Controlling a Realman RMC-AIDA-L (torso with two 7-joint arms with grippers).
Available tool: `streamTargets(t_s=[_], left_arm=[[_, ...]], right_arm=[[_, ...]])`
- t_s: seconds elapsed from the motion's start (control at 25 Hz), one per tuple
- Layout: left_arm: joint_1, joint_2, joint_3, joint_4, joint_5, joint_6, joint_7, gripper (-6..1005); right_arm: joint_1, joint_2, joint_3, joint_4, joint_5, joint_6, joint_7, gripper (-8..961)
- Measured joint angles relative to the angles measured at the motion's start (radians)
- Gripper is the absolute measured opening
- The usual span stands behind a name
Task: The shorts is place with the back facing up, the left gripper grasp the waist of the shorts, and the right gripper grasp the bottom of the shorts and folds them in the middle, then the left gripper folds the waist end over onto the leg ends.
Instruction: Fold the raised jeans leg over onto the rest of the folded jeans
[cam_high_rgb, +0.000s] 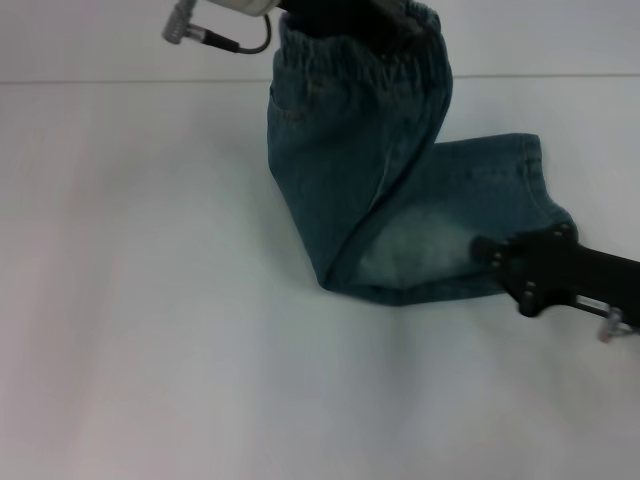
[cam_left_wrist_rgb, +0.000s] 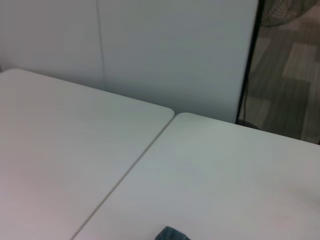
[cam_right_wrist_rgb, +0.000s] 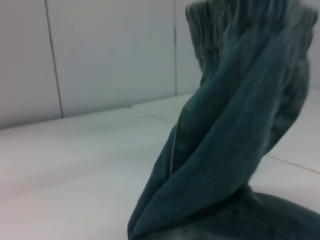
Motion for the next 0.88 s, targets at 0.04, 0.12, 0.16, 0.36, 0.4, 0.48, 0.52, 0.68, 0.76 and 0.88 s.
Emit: streamTargets(t_s=[0.04, 0.12, 0.16, 0.36, 0.4, 0.48, 0.52, 0.68, 0.76, 0.88], left_arm=[[-0.006, -0.002, 0.011, -0.011, 0.000, -0.010, 0.001, 58], [-0.019, -0.008, 0.038, -0.034, 0.000, -0.035, 0.006, 57], [-0.029, -0.011, 0.061, -0.048, -0.002, -0.055, 0.010, 58], [-0.082, -0.022, 0.224, -0.138, -0.029, -0.188, 0.011, 60], [-0.093, -0.023, 0.261, -0.155, -0.035, -0.215, 0.008, 60], [-0.105, -0.024, 0.332, -0.177, -0.040, -0.276, -0.006, 61], [-0.108, -0.025, 0.363, -0.182, -0.045, -0.309, -0.013, 61], [-0.108, -0.024, 0.414, -0.178, -0.085, -0.363, -0.017, 63], [-0.106, -0.021, 0.411, -0.171, -0.098, -0.361, -0.009, 100], [-0.066, -0.021, 0.408, -0.124, -0.133, -0.358, 0.019, 209]], right_arm=[[-0.032, -0.002, 0.007, -0.024, 0.000, -0.026, 0.013, -1], [-0.076, -0.004, 0.028, -0.050, 0.000, -0.066, 0.029, -2], [-0.090, -0.005, 0.040, -0.053, -0.001, -0.081, 0.031, -2], [-0.116, -0.006, 0.057, -0.044, -0.007, -0.110, 0.031, -2], [-0.118, -0.004, 0.054, -0.044, -0.008, -0.110, 0.030, -2], [-0.119, -0.001, 0.047, -0.043, -0.009, -0.111, 0.030, -2], [-0.120, 0.000, 0.045, -0.041, -0.009, -0.112, 0.030, -2], [-0.118, 0.000, 0.045, -0.033, -0.010, -0.118, 0.030, -2], [-0.116, -0.001, 0.048, -0.032, -0.010, -0.122, 0.030, -2], [-0.110, -0.004, 0.053, -0.033, -0.010, -0.128, 0.031, -2]])
